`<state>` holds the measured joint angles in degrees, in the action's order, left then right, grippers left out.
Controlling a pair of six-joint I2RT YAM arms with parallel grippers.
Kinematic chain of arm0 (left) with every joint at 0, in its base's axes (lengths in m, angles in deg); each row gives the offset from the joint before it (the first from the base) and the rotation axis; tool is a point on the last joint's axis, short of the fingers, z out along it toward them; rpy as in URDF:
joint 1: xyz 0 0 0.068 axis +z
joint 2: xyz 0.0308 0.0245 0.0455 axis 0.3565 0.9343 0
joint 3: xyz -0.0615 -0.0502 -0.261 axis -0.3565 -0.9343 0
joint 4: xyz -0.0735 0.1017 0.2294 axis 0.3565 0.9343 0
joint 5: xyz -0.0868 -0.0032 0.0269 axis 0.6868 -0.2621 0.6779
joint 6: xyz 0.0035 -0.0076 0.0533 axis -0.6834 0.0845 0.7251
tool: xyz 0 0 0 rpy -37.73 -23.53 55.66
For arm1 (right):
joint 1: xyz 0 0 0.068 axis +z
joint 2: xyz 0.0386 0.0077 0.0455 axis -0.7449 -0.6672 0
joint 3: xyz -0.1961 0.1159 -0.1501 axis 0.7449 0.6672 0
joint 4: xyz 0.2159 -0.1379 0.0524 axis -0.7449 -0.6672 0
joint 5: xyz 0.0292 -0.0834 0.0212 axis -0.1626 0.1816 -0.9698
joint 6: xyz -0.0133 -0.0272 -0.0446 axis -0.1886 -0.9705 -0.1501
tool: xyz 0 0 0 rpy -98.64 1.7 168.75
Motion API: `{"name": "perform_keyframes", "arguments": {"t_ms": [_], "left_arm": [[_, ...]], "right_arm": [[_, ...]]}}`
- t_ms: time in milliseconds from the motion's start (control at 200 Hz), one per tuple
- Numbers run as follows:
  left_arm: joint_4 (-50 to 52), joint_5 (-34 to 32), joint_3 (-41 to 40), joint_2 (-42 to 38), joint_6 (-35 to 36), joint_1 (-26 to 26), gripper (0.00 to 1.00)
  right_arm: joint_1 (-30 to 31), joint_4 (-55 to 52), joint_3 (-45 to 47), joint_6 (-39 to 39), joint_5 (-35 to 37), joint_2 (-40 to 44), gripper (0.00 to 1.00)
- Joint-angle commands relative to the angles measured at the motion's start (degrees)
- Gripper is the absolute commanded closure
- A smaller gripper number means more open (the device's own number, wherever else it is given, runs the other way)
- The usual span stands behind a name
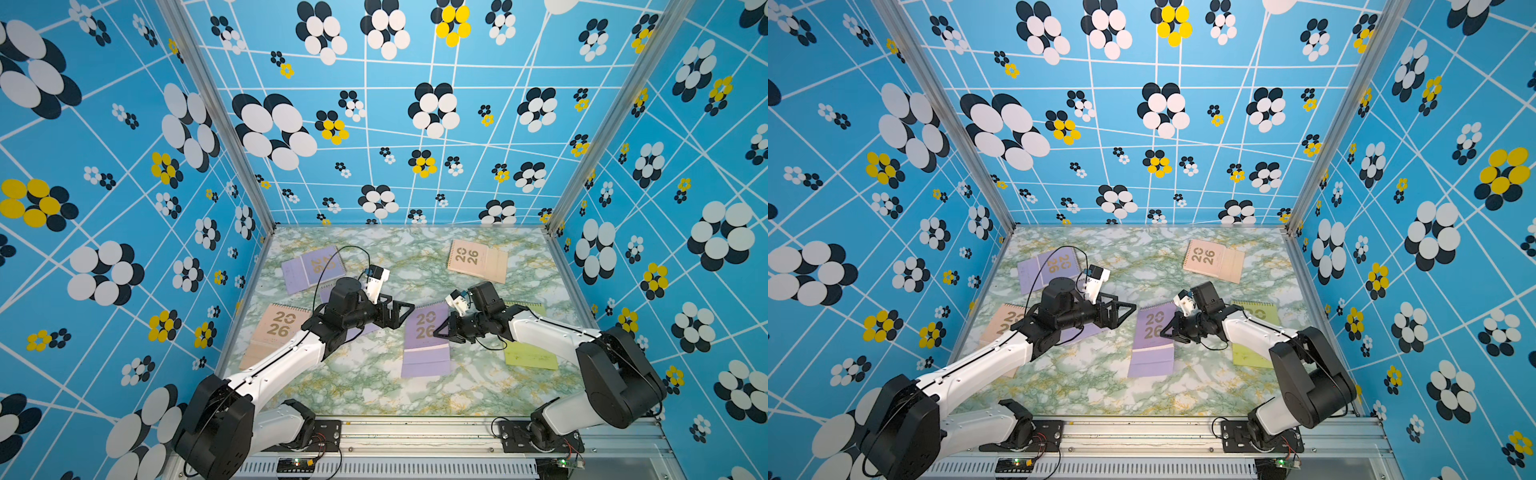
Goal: Stack the calendars
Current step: Place the calendar at the center of the board.
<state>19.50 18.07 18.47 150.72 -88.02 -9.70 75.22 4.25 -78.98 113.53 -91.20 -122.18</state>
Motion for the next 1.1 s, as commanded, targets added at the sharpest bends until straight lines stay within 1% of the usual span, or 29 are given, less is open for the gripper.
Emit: {"name": "perform_keyframes", "arguments": {"t_ms": [0, 185, 330, 495, 595, 685, 755, 805, 930, 1094], "left_arm": [[-2.7, -1.0, -1.3, 0.4, -1.2, -0.9, 0.0], [-4.2, -1.2, -2.2, 0.8, -2.0, -1.3, 0.0], [-5.4, -1.5, -3.7, 0.7, -2.6, -1.5, 0.0], [-6.2, -1.9, -4.6, 0.7, -2.8, -1.6, 0.01], [-6.2, -2.0, -4.8, 0.7, -2.7, -1.6, 0.0], [-6.2, -2.2, -5.0, 0.6, -2.6, -1.7, 0.01], [-6.0, -2.5, -5.0, 0.5, -2.4, -1.7, 0.0], [-6.0, -2.4, -5.0, 0.5, -2.4, -1.6, 0.0], [-5.8, -2.6, -5.0, 0.4, -2.3, -1.6, 0.01], [-5.7, -2.8, -5.1, 0.2, -2.3, -1.6, 0.0]], "right_arm": [[0.7, -3.0, -1.5, -2.8, 2.1, -3.0, 1.0], [0.7, -5.8, -3.2, -3.7, 3.9, -6.3, 1.0], [0.7, -10.2, -5.4, -6.2, 6.2, -8.2, 1.0], [0.6, -12.3, -6.7, -7.5, 6.4, -10.3, 0.99], [0.7, -12.6, -6.7, -7.6, 6.9, -11.0, 0.94], [0.7, -12.8, -6.3, -7.4, 7.9, -11.0, 0.9], [0.7, -12.7, -6.1, -7.2, 8.8, -10.8, 0.86], [0.7, -12.8, -6.1, -7.0, 9.4, -10.7, 0.81], [0.6, -13.3, -6.5, -7.0, 10.1, -10.6, 0.75], [0.7, -13.7, -6.6, -7.1, 11.3, -10.6, 0.71]]}}
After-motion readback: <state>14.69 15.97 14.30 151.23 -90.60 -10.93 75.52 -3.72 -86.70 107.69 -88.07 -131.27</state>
